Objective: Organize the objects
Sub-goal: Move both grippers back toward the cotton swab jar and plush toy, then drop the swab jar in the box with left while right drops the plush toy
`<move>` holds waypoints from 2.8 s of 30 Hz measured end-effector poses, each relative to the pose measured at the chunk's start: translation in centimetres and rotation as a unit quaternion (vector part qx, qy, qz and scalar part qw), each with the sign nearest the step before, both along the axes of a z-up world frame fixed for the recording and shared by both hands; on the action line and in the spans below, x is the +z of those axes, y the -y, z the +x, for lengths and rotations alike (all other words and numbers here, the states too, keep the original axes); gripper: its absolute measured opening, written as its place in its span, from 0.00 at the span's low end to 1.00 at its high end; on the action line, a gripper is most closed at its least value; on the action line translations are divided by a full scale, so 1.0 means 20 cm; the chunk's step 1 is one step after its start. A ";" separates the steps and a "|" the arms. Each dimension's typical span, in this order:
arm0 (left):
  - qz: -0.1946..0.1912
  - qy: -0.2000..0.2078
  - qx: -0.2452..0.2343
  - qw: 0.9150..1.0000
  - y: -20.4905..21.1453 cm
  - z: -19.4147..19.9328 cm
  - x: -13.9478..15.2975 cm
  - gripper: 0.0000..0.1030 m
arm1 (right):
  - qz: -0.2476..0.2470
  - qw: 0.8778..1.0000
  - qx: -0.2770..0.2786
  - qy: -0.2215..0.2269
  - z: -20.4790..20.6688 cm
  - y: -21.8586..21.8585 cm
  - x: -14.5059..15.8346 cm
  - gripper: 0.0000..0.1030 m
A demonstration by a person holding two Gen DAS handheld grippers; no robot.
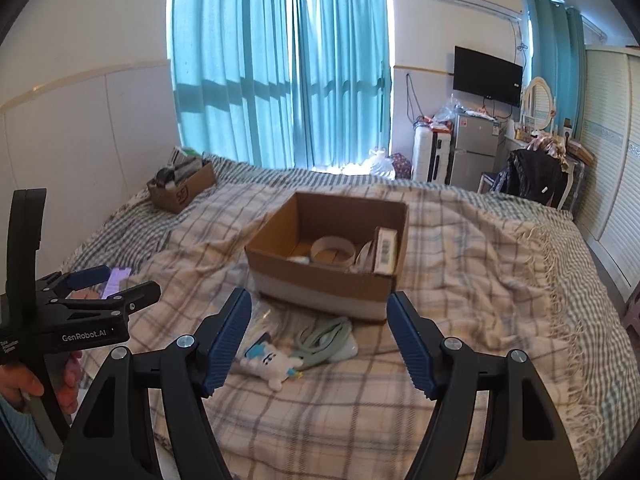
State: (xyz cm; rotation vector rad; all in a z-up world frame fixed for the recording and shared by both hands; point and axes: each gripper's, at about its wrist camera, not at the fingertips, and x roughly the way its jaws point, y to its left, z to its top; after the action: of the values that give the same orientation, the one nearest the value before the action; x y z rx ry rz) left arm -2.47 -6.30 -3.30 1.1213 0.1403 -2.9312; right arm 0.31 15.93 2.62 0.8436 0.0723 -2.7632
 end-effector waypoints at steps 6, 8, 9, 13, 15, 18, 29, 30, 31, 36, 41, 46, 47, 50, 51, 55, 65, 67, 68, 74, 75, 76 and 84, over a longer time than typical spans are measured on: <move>-0.025 0.008 0.048 0.998 0.06 -0.02 -0.21 1.00 | 0.012 0.999 0.024 0.045 -0.07 0.18 -0.29 0.68; -0.024 0.022 0.045 0.998 0.08 -0.04 -0.29 1.00 | 0.021 0.997 0.031 0.060 -0.10 0.22 -0.38 0.68; -0.025 0.028 0.045 0.998 0.08 -0.05 -0.33 1.00 | 0.025 0.997 0.035 0.070 -0.12 0.24 -0.44 0.68; -0.032 0.037 0.047 0.998 0.08 -0.06 -0.43 1.00 | 0.024 0.995 0.037 0.093 -0.19 0.29 -0.59 0.68; -0.040 0.046 0.042 0.997 0.07 -0.08 -0.48 1.00 | 0.023 0.993 0.041 0.107 -0.23 0.31 -0.65 0.68; -0.039 0.066 0.031 0.997 0.06 -0.12 -0.55 1.00 | 0.031 0.990 0.049 0.128 -0.30 0.35 -0.76 0.68; -0.012 0.118 0.025 0.993 0.08 -0.24 -0.72 1.00 | 0.068 0.983 0.059 0.162 -0.46 0.40 -0.94 0.68; -0.007 0.121 0.025 0.992 0.08 -0.24 -0.72 1.00 | 0.067 0.983 0.058 0.160 -0.46 0.40 -0.93 0.68; -0.004 0.123 0.024 0.992 0.09 -0.24 -0.73 1.00 | 0.068 0.983 0.058 0.158 -0.45 0.40 -0.93 0.68; -0.001 0.115 0.017 0.993 0.07 -0.21 -0.70 1.00 | 0.057 0.989 0.034 0.132 -0.41 0.34 -0.88 0.49; -0.014 0.103 -0.001 0.995 0.01 -0.20 -0.64 1.00 | 0.046 0.994 0.012 0.094 -0.33 0.24 -0.76 0.50; -0.010 0.095 -0.037 0.995 -0.14 -0.21 -0.60 1.00 | 0.026 0.996 0.004 0.083 -0.30 0.16 -0.68 0.50; -0.011 0.094 -0.045 0.995 -0.18 -0.22 -0.60 1.00 | 0.029 0.997 0.001 0.078 -0.30 0.15 -0.66 0.50; -0.018 0.089 -0.062 0.994 -0.26 -0.27 -0.60 1.00 | 0.031 0.997 -0.007 0.069 -0.30 0.12 -0.63 0.50; -0.017 0.089 -0.065 0.994 -0.28 -0.29 -0.60 1.00 | 0.028 0.997 -0.009 0.070 -0.30 0.10 -0.63 0.50; -0.014 0.093 -0.072 0.993 -0.33 -0.38 -0.64 1.00 | 0.021 0.997 -0.020 0.075 -0.32 0.04 -0.65 0.50; -0.023 0.111 -0.101 0.988 -0.37 -0.44 -0.73 0.63 | 0.016 0.995 -0.035 0.095 -0.39 -0.04 -0.71 0.50; -0.026 0.111 -0.103 0.988 -0.38 -0.42 -0.72 0.63 | 0.014 0.995 -0.035 0.097 -0.39 -0.04 -0.71 0.50; -0.025 0.112 -0.102 0.988 -0.38 -0.40 -0.72 0.63 | 0.015 0.995 -0.034 0.096 -0.39 -0.03 -0.70 0.50; -0.010 0.113 -0.085 0.990 -0.35 -0.30 -0.63 0.62 | 0.016 0.996 -0.029 0.082 -0.31 0.00 -0.65 0.50; -0.011 0.114 -0.078 0.990 -0.35 -0.28 -0.61 0.62 | 0.015 0.996 -0.027 0.079 -0.30 0.00 -0.64 0.50; -0.010 0.114 -0.076 0.991 -0.35 -0.26 -0.59 0.62 | 0.015 0.997 -0.026 0.075 -0.28 0.01 -0.62 0.50; -0.001 0.072 -0.077 0.994 -0.35 -0.17 -0.33 0.61 | 0.013 1.000 -0.013 0.023 -0.17 0.03 -0.38 0.50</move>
State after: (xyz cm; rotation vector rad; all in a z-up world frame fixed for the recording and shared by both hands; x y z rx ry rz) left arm -5.86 0.79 -9.93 1.3993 0.0516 -2.9640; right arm -3.04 15.36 -5.06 0.9203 0.0890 -2.7713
